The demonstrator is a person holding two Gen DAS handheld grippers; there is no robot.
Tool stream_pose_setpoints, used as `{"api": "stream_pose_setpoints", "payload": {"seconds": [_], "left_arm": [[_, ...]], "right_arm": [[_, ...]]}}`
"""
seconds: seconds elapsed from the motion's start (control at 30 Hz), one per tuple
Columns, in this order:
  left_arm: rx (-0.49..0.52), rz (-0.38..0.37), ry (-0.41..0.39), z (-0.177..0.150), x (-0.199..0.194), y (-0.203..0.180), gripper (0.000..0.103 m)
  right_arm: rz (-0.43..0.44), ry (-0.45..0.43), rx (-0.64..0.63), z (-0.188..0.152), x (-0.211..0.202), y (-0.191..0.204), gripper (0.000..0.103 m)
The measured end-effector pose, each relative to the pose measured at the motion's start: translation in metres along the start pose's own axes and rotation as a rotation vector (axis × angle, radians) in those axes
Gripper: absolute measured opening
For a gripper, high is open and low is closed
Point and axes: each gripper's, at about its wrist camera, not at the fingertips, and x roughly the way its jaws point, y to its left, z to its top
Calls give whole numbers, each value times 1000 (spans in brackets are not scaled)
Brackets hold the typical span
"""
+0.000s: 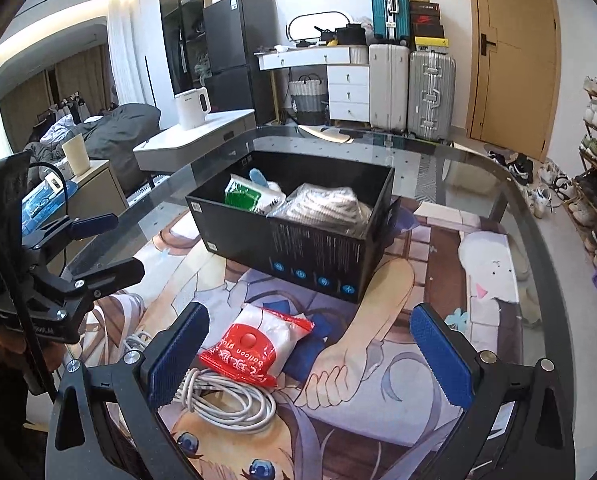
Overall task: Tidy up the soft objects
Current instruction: 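Move the right gripper to the red-and-white balloon bag while the left approaches the white cable, then grasp the red-and-white balloon bag with the right gripper and lift it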
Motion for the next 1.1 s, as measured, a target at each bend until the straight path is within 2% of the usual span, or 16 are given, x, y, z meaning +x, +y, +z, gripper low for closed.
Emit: {"api": "stream_pose_setpoints", "payload": {"seconds": [0.27,0.57,0.9,0.97,1.0,1.03,1.1], "left_arm": [[-4,-36,22,-9,0,-2,103],[-10,-31,46,-16,7,0,103],[-26,-22,52,-18,11,7,103],[-25,-21,52,-18,11,7,103],[-24,-21,52,-18,11,7,103],[-24,-22,50,-19,11,7,103],[-24,-23,48,-20,10,8,103]], "right_arm": [[16,57,-5,-6,15,1,102],[24,127,48,-11,43,8,102],[-31,178,53,-15,68,19,101],[-33,180,60,-15,70,18,93],[-30,186,63,-15,70,18,82],[-28,194,66,-16,72,17,77],[-36,193,59,-16,71,16,72]]}}
